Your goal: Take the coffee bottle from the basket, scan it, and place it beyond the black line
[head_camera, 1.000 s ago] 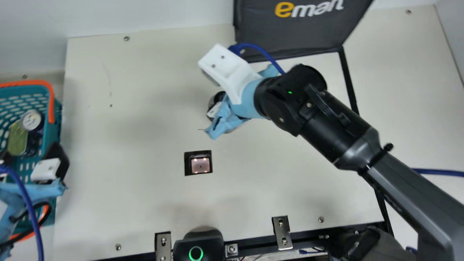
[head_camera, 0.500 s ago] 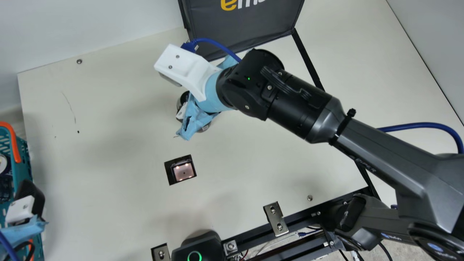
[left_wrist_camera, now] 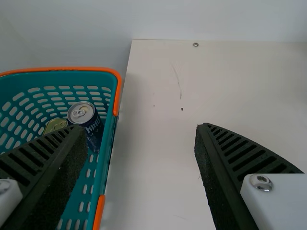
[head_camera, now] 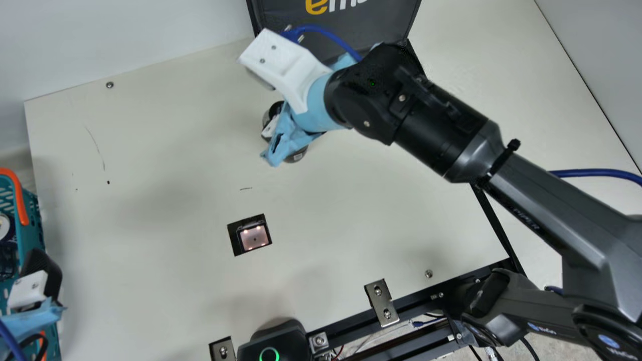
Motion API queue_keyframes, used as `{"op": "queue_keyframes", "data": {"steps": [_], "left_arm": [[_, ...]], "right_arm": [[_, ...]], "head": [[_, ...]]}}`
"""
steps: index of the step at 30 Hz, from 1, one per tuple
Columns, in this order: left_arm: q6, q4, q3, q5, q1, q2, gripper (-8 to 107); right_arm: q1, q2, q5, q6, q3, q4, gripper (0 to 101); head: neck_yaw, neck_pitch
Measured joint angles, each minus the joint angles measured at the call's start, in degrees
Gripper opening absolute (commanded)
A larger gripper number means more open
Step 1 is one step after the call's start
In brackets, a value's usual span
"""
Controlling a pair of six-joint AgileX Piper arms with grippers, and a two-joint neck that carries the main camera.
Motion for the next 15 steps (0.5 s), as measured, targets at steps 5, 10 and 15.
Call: {"op": "queue_keyframes", "data": {"steps": [5, 10, 15], "left_arm": [[0.0, 0.0, 0.0, 0.0, 0.0, 0.0, 90], [0.0, 0.0, 0.0, 0.0, 0.0, 0.0, 90], [0.0, 0.0, 0.0, 0.0, 0.0, 0.0, 90]], "right_arm": [[-4.1, -0.7, 0.4, -0.5, -0.1, 0.2, 0], [-8.0, -1.4, 0.9, -0.9, 0.0, 1.1, 0], [-12.3, -1.8, 1.1, -1.4, 0.2, 2.0, 0]], "head": [[0.0, 0.0], [-0.1, 0.0], [0.0, 0.1]]}}
